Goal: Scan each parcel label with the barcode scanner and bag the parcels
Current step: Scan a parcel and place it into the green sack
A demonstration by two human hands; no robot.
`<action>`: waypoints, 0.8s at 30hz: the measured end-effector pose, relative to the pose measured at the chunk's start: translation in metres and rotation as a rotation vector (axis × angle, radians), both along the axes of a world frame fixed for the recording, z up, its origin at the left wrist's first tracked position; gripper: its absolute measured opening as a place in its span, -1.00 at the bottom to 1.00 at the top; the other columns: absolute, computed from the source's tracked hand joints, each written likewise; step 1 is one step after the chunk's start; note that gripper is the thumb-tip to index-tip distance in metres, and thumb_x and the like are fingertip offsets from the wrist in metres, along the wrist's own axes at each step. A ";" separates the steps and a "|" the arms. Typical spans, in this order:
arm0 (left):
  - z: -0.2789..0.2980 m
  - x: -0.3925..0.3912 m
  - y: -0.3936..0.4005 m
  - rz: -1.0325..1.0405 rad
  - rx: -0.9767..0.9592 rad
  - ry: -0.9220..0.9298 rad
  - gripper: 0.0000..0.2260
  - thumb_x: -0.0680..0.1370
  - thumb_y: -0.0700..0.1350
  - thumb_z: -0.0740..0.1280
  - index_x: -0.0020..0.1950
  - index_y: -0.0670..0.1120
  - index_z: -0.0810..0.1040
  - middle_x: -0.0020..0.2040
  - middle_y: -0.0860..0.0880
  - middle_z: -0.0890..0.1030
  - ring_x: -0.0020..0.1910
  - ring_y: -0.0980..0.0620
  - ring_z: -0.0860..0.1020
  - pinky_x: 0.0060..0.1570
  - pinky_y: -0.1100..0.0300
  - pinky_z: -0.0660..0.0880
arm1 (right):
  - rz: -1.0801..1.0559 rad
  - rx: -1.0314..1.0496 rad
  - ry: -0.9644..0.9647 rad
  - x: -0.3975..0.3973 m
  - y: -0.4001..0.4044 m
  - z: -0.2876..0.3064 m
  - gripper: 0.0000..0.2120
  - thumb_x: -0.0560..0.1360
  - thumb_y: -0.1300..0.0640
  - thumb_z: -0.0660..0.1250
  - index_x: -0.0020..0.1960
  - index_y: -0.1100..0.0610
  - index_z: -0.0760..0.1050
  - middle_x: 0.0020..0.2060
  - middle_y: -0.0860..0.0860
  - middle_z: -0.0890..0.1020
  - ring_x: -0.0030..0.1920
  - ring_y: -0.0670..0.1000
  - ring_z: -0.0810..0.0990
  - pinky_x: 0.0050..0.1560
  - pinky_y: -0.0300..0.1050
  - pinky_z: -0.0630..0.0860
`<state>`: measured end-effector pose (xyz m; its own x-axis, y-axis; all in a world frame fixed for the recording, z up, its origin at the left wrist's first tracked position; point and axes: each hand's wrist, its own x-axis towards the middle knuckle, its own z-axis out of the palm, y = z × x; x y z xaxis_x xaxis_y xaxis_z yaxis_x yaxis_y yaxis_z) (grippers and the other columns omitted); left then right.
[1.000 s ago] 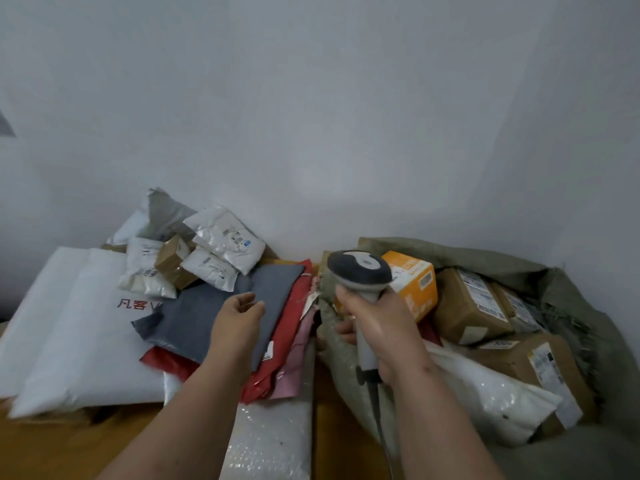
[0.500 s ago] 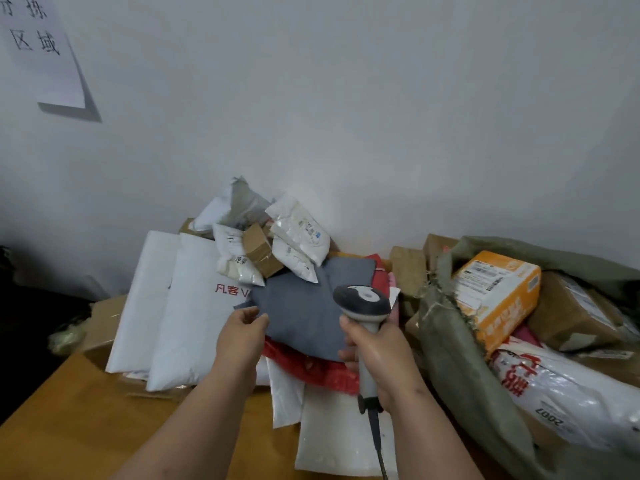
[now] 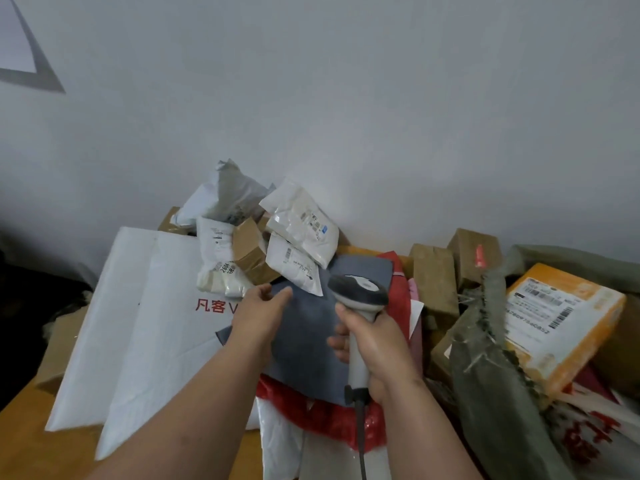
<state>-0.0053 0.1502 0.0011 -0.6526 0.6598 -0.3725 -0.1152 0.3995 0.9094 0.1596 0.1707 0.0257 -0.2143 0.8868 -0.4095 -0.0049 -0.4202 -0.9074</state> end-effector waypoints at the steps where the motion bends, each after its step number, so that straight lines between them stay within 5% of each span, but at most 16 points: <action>1: -0.004 0.000 0.012 0.001 -0.001 -0.016 -0.51 0.53 0.08 0.42 0.39 -0.09 0.47 0.26 -0.17 0.58 0.25 -0.17 0.53 0.29 -0.10 0.48 | 0.004 -0.021 0.003 -0.001 0.006 -0.006 -0.85 0.52 0.11 0.46 -0.01 0.19 0.61 -0.33 0.05 0.64 -0.37 0.00 0.67 -0.34 -0.12 0.56; 5: -0.021 0.000 0.054 0.114 0.028 -0.199 -0.58 0.52 0.10 0.45 0.23 -0.17 0.58 0.09 -0.20 0.63 -0.06 -0.07 0.56 -0.03 0.03 0.55 | 0.022 -0.084 -0.008 -0.001 0.025 -0.030 -0.85 0.52 0.11 0.46 0.02 0.18 0.62 -0.33 0.03 0.65 -0.35 -0.01 0.67 -0.32 -0.12 0.54; 11: -0.038 -0.003 0.087 0.338 0.029 -0.304 -0.87 0.56 0.00 0.42 -0.06 -0.05 0.59 -0.14 -0.04 0.62 -0.21 0.00 0.56 -0.30 0.13 0.49 | 0.027 -0.119 -0.036 0.000 0.039 -0.051 -0.86 0.52 0.12 0.45 0.05 0.14 0.62 -0.29 0.02 0.67 -0.36 -0.04 0.66 -0.30 -0.14 0.53; 17: -0.028 -0.005 0.082 0.366 0.106 -0.246 -0.87 0.63 -0.14 0.31 -0.12 -0.04 0.56 -0.10 -0.03 0.62 -0.16 0.00 0.59 -0.20 0.13 0.54 | -0.009 -0.127 -0.025 -0.001 0.039 -0.052 -0.87 0.51 0.13 0.46 0.04 0.12 0.63 -0.29 0.00 0.68 -0.35 -0.04 0.66 -0.36 -0.21 0.53; 20: -0.017 -0.003 0.058 0.325 0.226 -0.232 -0.88 0.64 -0.19 0.27 0.07 -0.07 0.60 -0.07 -0.01 0.68 -0.10 0.02 0.65 -0.13 0.10 0.61 | -0.053 -0.095 -0.019 -0.001 0.032 -0.044 -0.91 0.51 0.12 0.47 -0.01 0.11 0.63 -0.28 0.02 0.68 -0.36 -0.04 0.66 -0.38 -0.23 0.51; 24: -0.007 -0.002 0.019 0.289 0.314 -0.287 -0.88 0.64 -0.18 0.27 0.06 -0.04 0.61 -0.04 -0.02 0.72 -0.06 0.00 0.70 -0.14 0.08 0.64 | -0.129 -0.042 0.019 0.001 0.013 -0.024 -0.94 0.51 0.14 0.47 -0.08 0.13 0.63 -0.28 0.08 0.67 -0.35 -0.01 0.66 -0.24 -0.10 0.58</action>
